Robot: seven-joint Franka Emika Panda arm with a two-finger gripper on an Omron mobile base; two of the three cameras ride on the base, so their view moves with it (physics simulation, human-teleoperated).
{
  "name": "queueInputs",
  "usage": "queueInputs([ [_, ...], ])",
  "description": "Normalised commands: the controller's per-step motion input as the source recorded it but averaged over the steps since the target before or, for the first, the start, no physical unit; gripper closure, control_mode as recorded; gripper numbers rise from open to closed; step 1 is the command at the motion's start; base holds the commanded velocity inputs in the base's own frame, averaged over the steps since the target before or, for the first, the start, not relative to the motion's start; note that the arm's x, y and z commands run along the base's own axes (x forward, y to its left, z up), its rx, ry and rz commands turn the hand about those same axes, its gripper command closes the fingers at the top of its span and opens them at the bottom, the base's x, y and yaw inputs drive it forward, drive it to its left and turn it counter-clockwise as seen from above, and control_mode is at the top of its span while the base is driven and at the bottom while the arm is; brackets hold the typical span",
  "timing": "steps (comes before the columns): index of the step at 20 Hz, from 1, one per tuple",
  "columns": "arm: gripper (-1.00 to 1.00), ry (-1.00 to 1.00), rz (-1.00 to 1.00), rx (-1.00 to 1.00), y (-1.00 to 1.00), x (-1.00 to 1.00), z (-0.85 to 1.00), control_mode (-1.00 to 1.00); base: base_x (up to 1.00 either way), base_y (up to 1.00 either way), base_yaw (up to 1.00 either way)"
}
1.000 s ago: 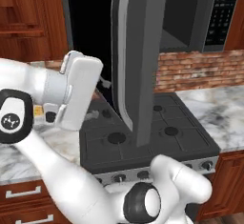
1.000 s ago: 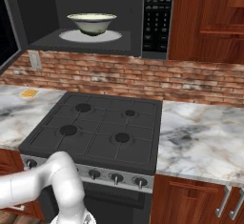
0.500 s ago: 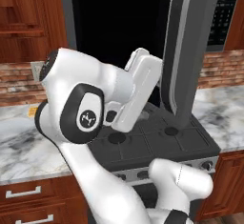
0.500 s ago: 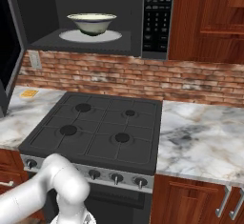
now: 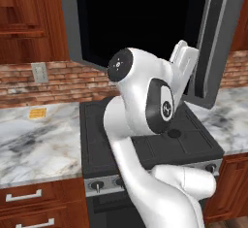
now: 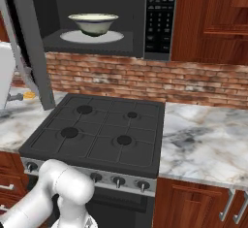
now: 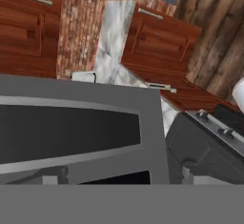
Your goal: Pick the squash from the sink and place it in the bowl. Then pick the bowl and place it in the microwave. Then close the microwave door and press the start button.
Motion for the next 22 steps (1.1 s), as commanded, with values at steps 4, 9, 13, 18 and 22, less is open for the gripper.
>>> queueInputs([
  [4, -1.0, -0.09, 0.3, 0.0, -1.0, 0.86, 0.23, -1.0, 0.0, 0.0, 0.0],
  [9, -1.0, -0.06, 0.32, 0.0, -0.97, 1.0, 0.3, -1.0, 0.0, 0.0, 0.0],
  [13, -1.0, -0.01, 0.21, 0.0, -0.51, 1.0, 0.0, -1.0, 0.0, 0.0, 0.0],
  [18, -1.0, -0.04, 0.18, 0.0, -0.48, 1.0, 0.01, -1.0, 0.0, 0.0, 0.0],
  [22, -1.0, -0.02, 0.18, 0.0, -0.33, 1.0, 0.0, -1.0, 0.0, 0.0, 0.0],
])
